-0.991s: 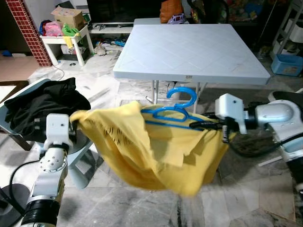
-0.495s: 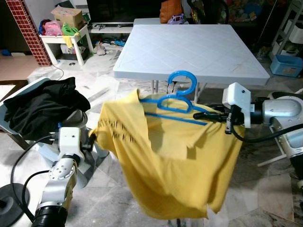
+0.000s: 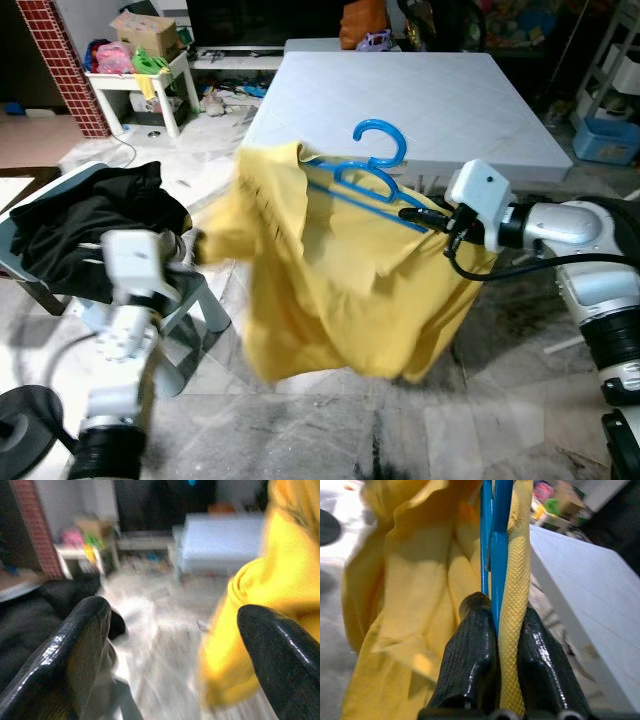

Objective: Hang hanger

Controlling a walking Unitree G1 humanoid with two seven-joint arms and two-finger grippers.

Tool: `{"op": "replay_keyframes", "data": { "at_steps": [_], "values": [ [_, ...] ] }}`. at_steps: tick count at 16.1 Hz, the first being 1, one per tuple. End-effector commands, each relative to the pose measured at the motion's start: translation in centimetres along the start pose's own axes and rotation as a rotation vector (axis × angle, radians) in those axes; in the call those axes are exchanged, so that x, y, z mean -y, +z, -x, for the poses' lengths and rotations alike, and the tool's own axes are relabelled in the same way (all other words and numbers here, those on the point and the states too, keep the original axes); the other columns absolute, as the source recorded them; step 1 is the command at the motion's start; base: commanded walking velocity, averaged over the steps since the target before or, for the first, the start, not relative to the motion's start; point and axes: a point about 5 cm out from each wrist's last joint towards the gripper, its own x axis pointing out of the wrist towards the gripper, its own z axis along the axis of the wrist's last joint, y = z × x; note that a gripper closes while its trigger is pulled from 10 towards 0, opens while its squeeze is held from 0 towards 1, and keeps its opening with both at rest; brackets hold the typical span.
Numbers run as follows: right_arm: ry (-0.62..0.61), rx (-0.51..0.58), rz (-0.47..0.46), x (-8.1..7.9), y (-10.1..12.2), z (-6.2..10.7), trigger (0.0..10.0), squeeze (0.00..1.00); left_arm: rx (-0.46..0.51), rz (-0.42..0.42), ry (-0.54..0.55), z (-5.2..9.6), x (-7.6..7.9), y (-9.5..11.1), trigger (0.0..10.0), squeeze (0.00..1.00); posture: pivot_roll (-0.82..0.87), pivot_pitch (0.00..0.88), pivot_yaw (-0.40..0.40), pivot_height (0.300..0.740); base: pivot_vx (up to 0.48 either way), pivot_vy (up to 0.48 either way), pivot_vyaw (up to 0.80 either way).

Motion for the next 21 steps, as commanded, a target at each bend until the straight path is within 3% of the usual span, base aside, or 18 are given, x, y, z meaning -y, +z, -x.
{"op": "replay_keyframes", "data": {
  "at_steps": [1, 2, 3, 4, 5, 7, 9, 15, 18, 19, 20, 21],
  "values": [
    [-0.067, 0.040, 0.045, 1.1, 1.4, 0.0, 10.0, 0.00, -0.165, -0.057, 0.015, 0.7, -0.3, -2.7, 10.0, 1.00, -0.02, 0.000, 0.022, 0.740, 0.000, 0.000, 0.00],
    [-0.090, 0.034, 0.051, 1.3, 1.4, -0.3, 10.0, 0.00, -0.318, -0.165, 0.030, 1.6, -0.9, -5.3, 10.0, 1.00, -0.02, 0.000, 0.022, 0.740, 0.000, 0.000, 0.00],
    [-0.099, 0.034, 0.070, 1.3, 1.5, -0.4, 10.0, 0.00, -0.315, -0.180, 0.078, 2.1, -1.4, -5.8, 10.0, 1.00, -0.02, 0.000, 0.020, 0.740, 0.000, 0.000, 0.00],
    [-0.135, 0.036, 0.066, 1.6, 1.6, -0.6, 10.0, 0.00, -0.243, -0.084, 0.059, 2.1, -0.9, -4.8, 10.0, 1.00, -0.02, 0.000, 0.016, 0.740, 0.000, 0.000, 0.00],
    [-0.152, 0.035, 0.060, 1.8, 1.6, -0.7, 10.0, 0.00, -0.185, -0.074, 0.064, 1.9, -0.8, -4.0, 10.0, 1.00, -0.02, 0.000, 0.016, 0.740, 0.000, 0.000, 0.00],
    [-0.104, 0.062, 0.023, 1.0, 2.1, -1.2, 10.0, 0.00, -0.076, -0.101, 0.053, 1.1, -0.2, -1.9, 10.0, 1.00, -0.01, 0.000, 0.010, 0.740, 0.000, 0.000, 0.00],
    [0.011, 0.091, 0.025, -0.9, 2.3, -1.5, 10.0, 0.00, 0.028, -0.125, -0.028, -0.4, 2.0, 0.4, 10.0, 1.00, 0.00, 0.000, 0.002, 0.740, 0.000, 0.000, 0.00],
    [0.120, 0.112, -0.032, -3.9, 2.2, -1.7, 10.0, 0.00, 0.186, -0.198, -0.183, -2.3, 7.4, 3.2, 10.0, 1.00, -0.02, 0.000, 0.016, 0.740, 0.000, 0.000, 0.00],
    [0.149, 0.141, -0.088, -4.7, 2.6, -1.6, 10.0, 0.00, 0.180, -0.203, -0.193, -2.4, 7.9, 2.8, 10.0, 1.00, -0.03, 0.000, 0.024, 0.740, 0.000, 0.000, 0.00],
    [0.162, 0.146, -0.096, -5.0, 2.9, -1.4, 10.0, 0.00, 0.173, -0.198, -0.199, -2.5, 8.1, 2.5, 10.0, 0.86, -0.04, 0.000, 0.027, 0.740, 0.000, 0.000, 0.00],
    [0.160, 0.145, -0.094, -5.0, 2.9, -1.4, 10.0, 0.00, 0.174, -0.197, -0.201, -2.5, 8.2, 2.5, 10.0, 0.86, -0.04, 0.000, 0.027, 0.740, 0.000, 0.000, 0.00],
    [0.146, 0.134, -0.092, -4.9, 2.7, -1.4, 10.0, 0.00, 0.174, -0.187, -0.215, -2.5, 8.6, 2.6, 10.0, 0.00, -0.04, 0.000, 0.027, 0.740, 0.000, 0.000, 0.00]
  ]
}}
